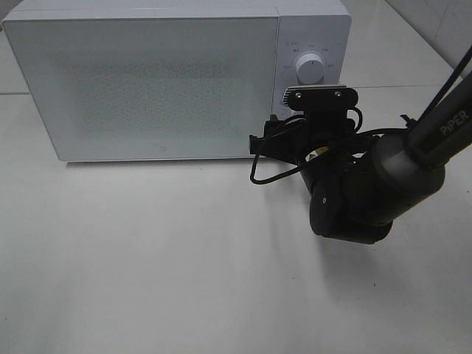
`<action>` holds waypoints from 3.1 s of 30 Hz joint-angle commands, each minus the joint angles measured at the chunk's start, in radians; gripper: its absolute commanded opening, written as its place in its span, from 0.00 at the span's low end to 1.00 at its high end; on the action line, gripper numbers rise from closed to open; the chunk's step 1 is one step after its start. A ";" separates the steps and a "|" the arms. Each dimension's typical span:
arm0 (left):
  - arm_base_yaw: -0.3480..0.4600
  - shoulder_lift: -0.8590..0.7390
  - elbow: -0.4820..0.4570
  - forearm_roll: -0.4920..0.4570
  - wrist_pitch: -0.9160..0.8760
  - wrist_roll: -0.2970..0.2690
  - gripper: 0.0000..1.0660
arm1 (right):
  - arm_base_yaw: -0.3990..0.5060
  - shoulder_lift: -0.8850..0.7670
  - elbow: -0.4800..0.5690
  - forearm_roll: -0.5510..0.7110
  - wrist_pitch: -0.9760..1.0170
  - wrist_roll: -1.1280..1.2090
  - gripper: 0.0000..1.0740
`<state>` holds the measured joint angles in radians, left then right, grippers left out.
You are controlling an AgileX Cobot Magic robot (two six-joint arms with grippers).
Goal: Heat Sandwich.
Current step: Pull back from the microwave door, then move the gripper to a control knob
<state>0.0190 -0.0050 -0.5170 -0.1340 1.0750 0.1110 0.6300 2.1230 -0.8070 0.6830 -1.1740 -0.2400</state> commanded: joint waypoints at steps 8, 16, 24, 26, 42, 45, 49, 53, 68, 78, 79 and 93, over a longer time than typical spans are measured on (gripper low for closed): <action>0.004 -0.017 0.001 -0.007 -0.004 -0.006 0.91 | 0.001 -0.020 -0.009 0.010 -0.054 -0.008 0.71; 0.004 -0.017 0.001 -0.007 -0.004 -0.006 0.91 | 0.001 -0.020 -0.010 0.014 -0.075 -0.008 0.70; 0.004 -0.017 0.001 -0.007 -0.004 -0.006 0.91 | 0.001 -0.020 -0.010 0.014 -0.120 -0.009 0.63; 0.004 -0.017 0.001 -0.007 -0.004 -0.006 0.91 | 0.001 -0.020 -0.010 0.014 -0.128 -0.009 0.60; 0.004 -0.017 0.001 -0.007 -0.004 -0.006 0.91 | -0.001 -0.020 -0.010 0.013 -0.195 -0.013 0.10; 0.004 -0.017 0.001 -0.007 -0.004 -0.006 0.91 | -0.001 -0.020 -0.010 0.013 -0.195 -0.009 0.10; 0.004 -0.017 0.001 -0.007 -0.004 -0.006 0.91 | -0.001 -0.020 -0.010 0.002 -0.195 -0.001 0.11; 0.004 -0.017 0.001 -0.007 -0.004 -0.006 0.91 | -0.001 -0.020 -0.010 -0.002 -0.195 0.041 0.11; 0.004 -0.017 0.001 -0.007 -0.004 -0.006 0.91 | -0.001 -0.020 -0.010 -0.006 -0.225 0.537 0.11; 0.004 -0.017 0.001 -0.007 -0.004 -0.006 0.91 | -0.013 -0.019 -0.010 -0.011 -0.224 0.968 0.11; 0.004 -0.017 0.001 -0.007 -0.004 -0.006 0.91 | -0.013 -0.019 -0.010 -0.011 -0.224 1.046 0.11; 0.004 -0.017 0.001 -0.007 -0.004 -0.006 0.91 | -0.011 -0.019 -0.010 0.059 -0.217 1.531 0.11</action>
<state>0.0190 -0.0050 -0.5170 -0.1340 1.0750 0.1110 0.6230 2.1210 -0.8070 0.7000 -1.2160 1.2340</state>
